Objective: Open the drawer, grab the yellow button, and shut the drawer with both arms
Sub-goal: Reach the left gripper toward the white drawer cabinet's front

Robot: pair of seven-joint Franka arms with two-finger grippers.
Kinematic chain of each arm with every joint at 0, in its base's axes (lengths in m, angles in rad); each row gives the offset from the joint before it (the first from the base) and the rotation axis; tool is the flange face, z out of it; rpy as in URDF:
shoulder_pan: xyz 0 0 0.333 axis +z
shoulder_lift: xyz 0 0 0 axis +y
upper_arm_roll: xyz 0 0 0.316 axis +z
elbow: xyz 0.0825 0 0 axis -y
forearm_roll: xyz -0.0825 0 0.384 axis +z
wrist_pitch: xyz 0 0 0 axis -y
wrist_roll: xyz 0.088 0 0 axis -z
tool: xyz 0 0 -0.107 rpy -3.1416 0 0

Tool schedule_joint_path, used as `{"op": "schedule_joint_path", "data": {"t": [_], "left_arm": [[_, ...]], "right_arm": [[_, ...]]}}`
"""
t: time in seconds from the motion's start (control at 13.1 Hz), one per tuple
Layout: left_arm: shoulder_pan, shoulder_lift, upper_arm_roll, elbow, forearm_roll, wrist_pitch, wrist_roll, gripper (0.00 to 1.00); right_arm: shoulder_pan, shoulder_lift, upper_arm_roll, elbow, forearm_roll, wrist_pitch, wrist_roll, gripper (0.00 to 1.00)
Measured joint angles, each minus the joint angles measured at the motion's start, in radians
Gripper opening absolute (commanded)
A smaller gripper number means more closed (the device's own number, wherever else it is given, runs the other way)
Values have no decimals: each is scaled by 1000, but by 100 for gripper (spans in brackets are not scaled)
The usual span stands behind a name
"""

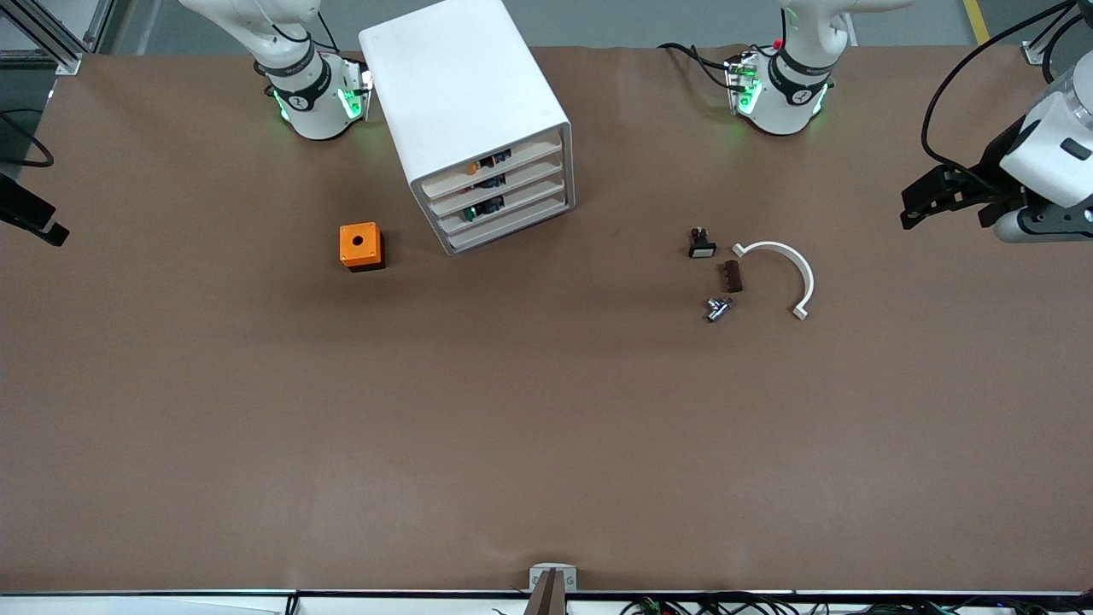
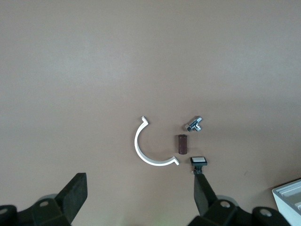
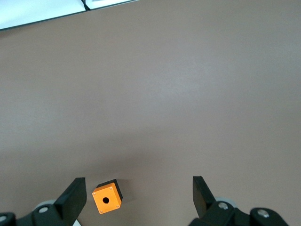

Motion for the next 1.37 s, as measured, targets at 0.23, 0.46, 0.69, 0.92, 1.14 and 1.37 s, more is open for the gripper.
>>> {"op": "schedule_joint_path", "data": {"t": [0.23,0.46,0.69,0.92,1.14,1.37], "left_arm": [[0,0,0,0,0,-8,0,100],[-1,6,-1,0,4,-11,0,100],[-9,70,-10,-1,21,-12,0,100],[-31,178,-22,-2,20,51,-39,100],[-94,266,-29,0,16,105,-188,100],[-156,351,-32,2,-49,143,-338,100]], "right_arm": [[0,0,-2,0,0,-1,0,100],[0,-1,-3,0,0,-3,0,100],[0,-2,-3,0,0,-4,0,100],[0,-3,-3,1,0,-4,0,100],[0,-3,-4,1,0,-4,0,100],[0,-2,-4,0,0,-7,0,100]]}}
